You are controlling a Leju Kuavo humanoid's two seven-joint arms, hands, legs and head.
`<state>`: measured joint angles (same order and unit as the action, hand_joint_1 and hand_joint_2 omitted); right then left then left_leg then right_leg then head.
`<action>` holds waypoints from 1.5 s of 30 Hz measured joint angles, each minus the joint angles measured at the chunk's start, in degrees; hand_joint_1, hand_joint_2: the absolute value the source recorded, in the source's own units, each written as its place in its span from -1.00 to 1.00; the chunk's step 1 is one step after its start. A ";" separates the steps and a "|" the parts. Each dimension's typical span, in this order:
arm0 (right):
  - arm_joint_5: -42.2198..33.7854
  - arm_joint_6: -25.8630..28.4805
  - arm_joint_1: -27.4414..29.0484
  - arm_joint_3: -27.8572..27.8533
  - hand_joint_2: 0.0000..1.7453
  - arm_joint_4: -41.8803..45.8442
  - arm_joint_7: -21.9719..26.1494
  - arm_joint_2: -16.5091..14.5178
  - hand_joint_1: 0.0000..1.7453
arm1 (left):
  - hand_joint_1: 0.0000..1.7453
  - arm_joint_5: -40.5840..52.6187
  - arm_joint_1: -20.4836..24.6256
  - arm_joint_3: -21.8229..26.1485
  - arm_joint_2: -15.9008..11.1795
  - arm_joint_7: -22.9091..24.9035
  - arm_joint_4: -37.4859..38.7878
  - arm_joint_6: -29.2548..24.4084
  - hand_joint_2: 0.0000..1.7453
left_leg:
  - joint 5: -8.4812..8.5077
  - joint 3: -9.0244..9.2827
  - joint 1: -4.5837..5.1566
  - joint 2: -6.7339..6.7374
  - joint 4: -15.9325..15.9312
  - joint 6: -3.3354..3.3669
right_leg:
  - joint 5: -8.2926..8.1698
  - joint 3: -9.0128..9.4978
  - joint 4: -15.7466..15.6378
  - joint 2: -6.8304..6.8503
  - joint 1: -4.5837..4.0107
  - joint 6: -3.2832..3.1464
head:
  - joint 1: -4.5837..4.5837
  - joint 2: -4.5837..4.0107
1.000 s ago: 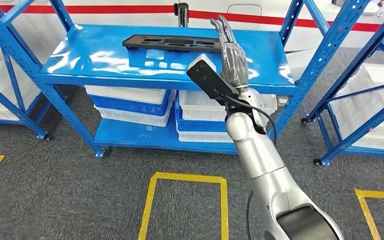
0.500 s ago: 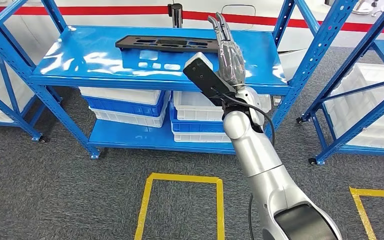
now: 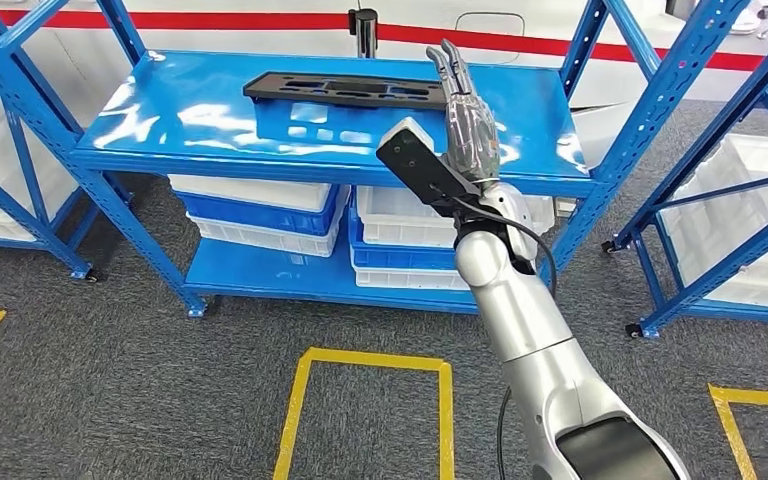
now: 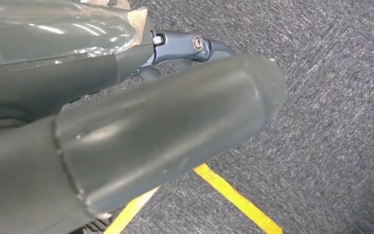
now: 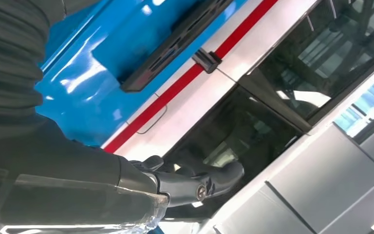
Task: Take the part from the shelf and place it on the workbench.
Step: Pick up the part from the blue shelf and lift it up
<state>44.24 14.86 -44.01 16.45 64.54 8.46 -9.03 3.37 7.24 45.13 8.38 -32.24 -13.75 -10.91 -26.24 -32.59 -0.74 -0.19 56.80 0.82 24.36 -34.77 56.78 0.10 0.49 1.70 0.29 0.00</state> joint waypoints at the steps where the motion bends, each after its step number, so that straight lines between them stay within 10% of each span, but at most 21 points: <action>1: 0.00 0.00 0.15 0.00 1.00 0.04 -0.02 0.10 -1.00 | -1.00 -0.02 0.00 0.01 0.01 0.02 0.00 0.01 -1.00 | -0.18 0.06 -0.01 0.01 -0.01 -0.31 | 0.07 0.08 -0.02 -0.07 -0.06 -0.47 | -0.04 0.00; 4: 0.00 0.04 0.41 -0.03 1.00 0.46 -0.04 0.18 -1.00 | -1.00 -0.02 0.05 0.03 0.10 0.04 0.00 0.02 -1.00 | -1.63 -0.79 -0.43 0.11 2.13 -1.19 | 0.42 0.91 -0.26 -0.23 0.47 -1.82 | -0.20 0.00; 8: 0.00 0.07 0.86 -0.02 1.00 0.64 -0.03 0.14 -1.00 | -1.00 -0.07 -0.03 0.05 0.19 0.05 0.01 0.04 -1.00 | -6.45 -8.65 -0.57 0.06 16.14 -1.82 | 1.47 2.33 -0.35 -0.32 0.24 -3.04 | -0.48 0.00; 10: 0.00 0.07 1.18 -0.02 1.00 0.65 -0.03 0.15 -1.00 | -1.00 -0.11 -0.13 0.06 0.19 0.07 0.02 0.03 -1.00 | -4.20 -10.27 -0.57 0.07 16.29 -1.68 | 2.17 3.16 -0.34 -0.52 0.03 -3.05 | -0.50 0.00; 13: 0.02 0.07 1.23 -0.03 1.00 0.68 -0.03 0.16 -1.00 | -1.00 -0.14 -0.13 0.07 0.16 0.07 0.02 0.13 -1.00 | 2.63 -5.88 -0.30 0.09 4.92 -0.69 | 3.49 4.72 -0.43 -0.70 -0.27 -2.62 | -0.44 0.00; 19: -0.01 0.07 1.14 -0.02 1.00 0.81 -0.05 0.32 -1.00 | -1.00 -0.31 -0.07 0.09 0.17 -0.05 0.04 0.51 -1.00 | 2.33 -2.14 0.05 0.19 -0.23 1.37 | 4.45 4.80 1.38 -0.69 -0.88 -0.71 | -0.33 0.00; 24: -0.11 0.04 1.51 0.11 1.00 0.79 -0.04 0.80 -1.00 | -1.00 -0.36 -0.22 0.16 0.17 -0.51 0.04 0.71 -1.00 | 0.78 -0.27 -0.09 -0.14 -0.51 1.93 | 8.67 -5.80 16.44 -0.60 -0.29 -0.36 | -0.15 0.00; 28: -0.17 0.51 2.09 0.15 1.00 0.71 -0.09 1.03 -1.00 | -1.00 -0.25 -0.40 0.22 0.19 -0.63 0.05 1.06 -1.00 | -1.29 2.40 -0.07 -0.35 -0.48 1.14 | 0.91 -3.68 4.88 -0.16 0.22 1.36 | -0.10 0.00; 30: -0.15 0.68 2.40 0.22 1.00 0.78 -0.18 1.17 -1.00 | -1.00 -0.01 -0.31 0.22 0.20 -0.67 0.06 1.07 -1.00 | -2.20 3.10 -0.03 -0.34 -0.59 0.37 | -1.43 -2.13 0.34 0.23 -0.05 0.28 | -0.16 0.00; 34: 0.00 0.77 2.82 0.18 1.00 1.35 -0.39 1.48 -1.00 | -1.00 0.36 -0.17 0.21 0.30 -0.78 0.09 1.01 -1.00 | -2.40 2.80 -0.26 -0.04 1.36 -0.81 | -1.05 -0.67 -0.18 -0.08 0.18 -2.09 | -0.25 0.00; 40: 0.25 0.79 3.96 0.14 1.00 1.62 -0.46 2.09 -1.00 | -1.00 0.79 0.15 0.16 0.41 -0.78 0.13 1.34 -1.00 | -6.57 -7.78 -0.59 0.06 14.09 -1.64 | 1.76 2.78 -0.23 -0.62 -0.44 -3.44 | -0.51 0.00; 45: 0.45 0.82 4.57 0.11 1.00 2.22 -0.51 2.52 -1.00 | -1.00 1.13 0.29 0.14 0.44 -0.63 0.15 1.41 -1.00 | 3.90 -4.90 0.38 -0.05 1.33 0.35 | 4.49 6.57 -0.87 -0.96 -0.92 -2.96 | -0.33 0.00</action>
<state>44.69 15.68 -39.44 16.56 66.76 7.95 -6.51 4.50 7.54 45.27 8.81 -32.87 -13.60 -9.50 -22.34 -37.49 -0.36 -0.23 58.13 1.17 28.85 -28.20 55.91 -0.86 -0.44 -1.26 -0.04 0.00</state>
